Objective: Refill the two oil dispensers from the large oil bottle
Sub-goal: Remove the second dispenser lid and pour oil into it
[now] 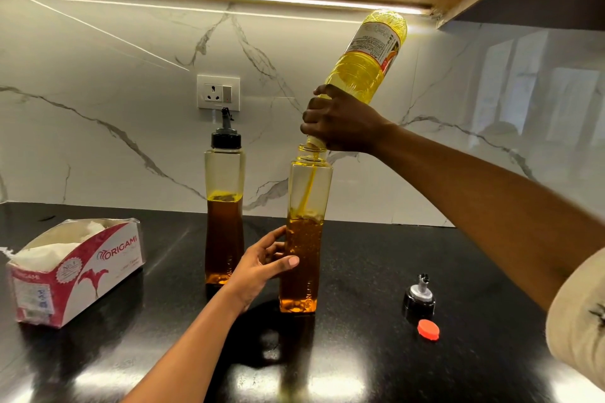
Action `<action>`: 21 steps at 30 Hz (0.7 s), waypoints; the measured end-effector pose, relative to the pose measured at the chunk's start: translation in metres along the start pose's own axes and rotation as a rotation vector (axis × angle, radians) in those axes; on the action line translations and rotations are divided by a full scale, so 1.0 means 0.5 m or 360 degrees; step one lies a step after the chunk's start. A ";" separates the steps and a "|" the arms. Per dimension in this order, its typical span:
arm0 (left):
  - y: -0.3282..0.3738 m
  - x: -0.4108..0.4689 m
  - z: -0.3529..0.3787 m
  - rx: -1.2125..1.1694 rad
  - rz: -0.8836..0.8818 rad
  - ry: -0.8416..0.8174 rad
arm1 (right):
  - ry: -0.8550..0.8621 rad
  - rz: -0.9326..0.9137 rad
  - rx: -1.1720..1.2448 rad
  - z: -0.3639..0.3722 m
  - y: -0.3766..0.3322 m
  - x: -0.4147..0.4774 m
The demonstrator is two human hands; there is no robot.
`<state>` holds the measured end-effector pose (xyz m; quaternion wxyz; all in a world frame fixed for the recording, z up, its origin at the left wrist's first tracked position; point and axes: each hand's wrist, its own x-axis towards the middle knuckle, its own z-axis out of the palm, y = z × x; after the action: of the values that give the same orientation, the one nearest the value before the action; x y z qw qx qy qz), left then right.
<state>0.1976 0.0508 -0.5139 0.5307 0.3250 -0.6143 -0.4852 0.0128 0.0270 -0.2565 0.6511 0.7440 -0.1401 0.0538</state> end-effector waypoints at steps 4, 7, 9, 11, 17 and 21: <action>0.001 0.000 0.000 -0.0012 -0.0002 0.0003 | 0.0000 0.0010 -0.0004 -0.002 0.000 0.000; 0.000 0.000 -0.001 -0.0015 -0.0003 0.0000 | 0.0004 0.0007 0.0007 -0.003 -0.001 0.000; 0.000 -0.001 0.000 -0.0019 -0.0009 0.0001 | -0.0022 -0.0012 0.0002 -0.002 0.000 0.001; 0.002 -0.001 0.001 -0.0019 -0.0015 0.0000 | -0.0046 -0.0024 -0.0018 -0.001 0.001 0.000; 0.003 -0.001 0.001 -0.0018 -0.0017 0.0009 | -0.0027 -0.0051 -0.0062 -0.001 0.003 0.002; 0.006 -0.002 0.003 -0.0010 -0.0016 0.0011 | -0.0010 -0.0065 -0.0081 -0.002 0.004 0.001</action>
<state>0.1968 0.0527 -0.5114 0.5314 0.3281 -0.6092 -0.4887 0.0126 0.0278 -0.2543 0.6703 0.7302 -0.1282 0.0345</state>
